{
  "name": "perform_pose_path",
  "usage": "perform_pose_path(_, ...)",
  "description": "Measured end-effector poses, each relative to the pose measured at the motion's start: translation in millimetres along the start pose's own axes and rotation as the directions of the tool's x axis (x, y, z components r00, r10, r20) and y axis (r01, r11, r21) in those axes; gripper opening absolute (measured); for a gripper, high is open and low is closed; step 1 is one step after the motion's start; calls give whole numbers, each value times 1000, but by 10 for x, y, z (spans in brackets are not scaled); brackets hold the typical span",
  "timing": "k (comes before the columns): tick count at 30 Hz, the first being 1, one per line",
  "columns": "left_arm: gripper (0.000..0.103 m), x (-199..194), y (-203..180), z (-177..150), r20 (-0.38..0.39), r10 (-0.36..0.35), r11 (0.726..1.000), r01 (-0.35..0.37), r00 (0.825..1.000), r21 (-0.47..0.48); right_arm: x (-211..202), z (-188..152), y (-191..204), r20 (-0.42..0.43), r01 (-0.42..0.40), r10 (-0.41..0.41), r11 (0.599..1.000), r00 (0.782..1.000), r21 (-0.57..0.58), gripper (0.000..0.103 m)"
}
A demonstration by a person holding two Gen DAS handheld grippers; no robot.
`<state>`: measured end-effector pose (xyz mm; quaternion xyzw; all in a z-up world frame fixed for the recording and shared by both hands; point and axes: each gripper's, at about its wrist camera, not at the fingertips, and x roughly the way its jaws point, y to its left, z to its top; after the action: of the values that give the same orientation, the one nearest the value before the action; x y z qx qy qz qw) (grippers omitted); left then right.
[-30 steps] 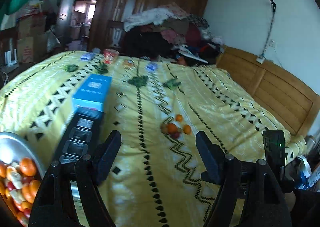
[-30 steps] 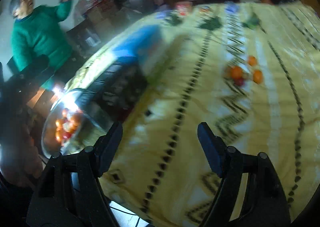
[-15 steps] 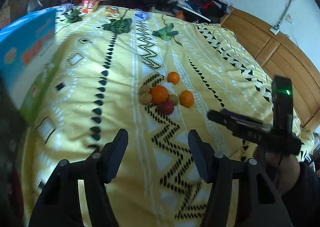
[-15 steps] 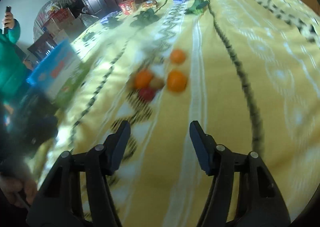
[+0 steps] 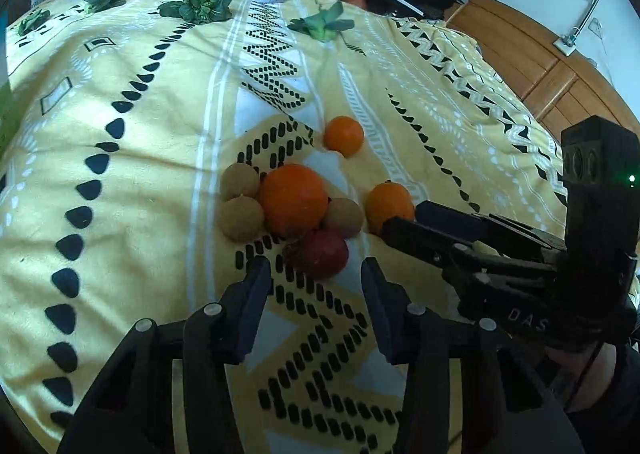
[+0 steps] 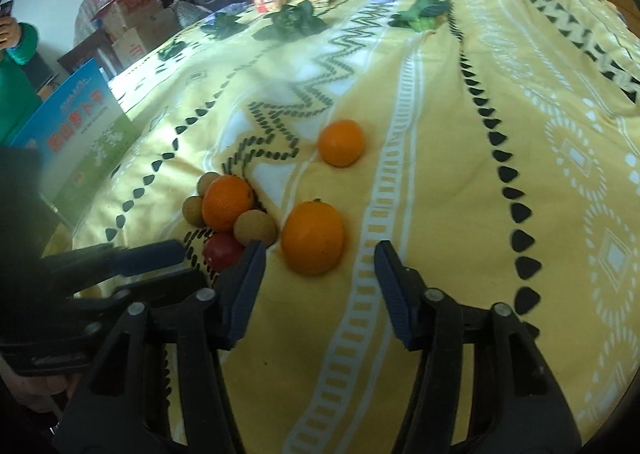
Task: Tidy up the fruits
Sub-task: 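Grasp the red fruit with the left gripper while the right gripper grasps an orange, then carry the red fruit and orange over the steel bowl and open both grippers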
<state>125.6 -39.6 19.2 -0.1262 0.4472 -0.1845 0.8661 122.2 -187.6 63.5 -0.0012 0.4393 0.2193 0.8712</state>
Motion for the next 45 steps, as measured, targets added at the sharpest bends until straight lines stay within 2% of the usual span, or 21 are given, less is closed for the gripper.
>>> perform_pose_path(5,47,128,-38,56,-6,9,1000,-9,1000,22,150,38,11,-21,7,-7,1000,1000,-20,44)
perform_pose_path(8,36,180,-39,91,-8,21,1000,-21,1000,19,179,28,-13,-24,11,-11,1000,1000,-10,37)
perform_pose_path(15,33,44,-68,53,22,19,999,-20,1000,32,35,16,-17,5,11,-11,1000,1000,11,36)
perform_pose_path(19,33,-299,-113,32,72,13,999,-16,997,40,-151,69,39,29,12,-12,1000,1000,11,36)
perform_pose_path(25,33,-1254,-164,6,199,20,998,-31,980,51,-607,193,297,92,9,-9,1000,996,-4,36)
perform_pose_path(30,33,-2284,33,-90,319,70,996,-81,945,21,-1052,286,839,155,-41,51,997,987,-69,36)
perform_pose_path(35,33,-3343,499,-358,421,196,981,-175,886,-89,-1392,332,1728,181,-153,188,969,965,-195,36)
perform_pose_path(39,33,-3995,934,-691,452,308,949,-239,837,-204,-1499,307,2511,155,-254,307,923,939,-289,36)
perform_pose_path(43,33,-4517,1400,-1078,457,415,902,-288,787,-323,-1464,216,3252,96,-340,395,872,914,-352,36)
perform_pose_path(45,33,-4700,1670,-1267,440,455,875,-296,774,-383,-1418,162,3588,60,-375,426,847,903,-376,37)
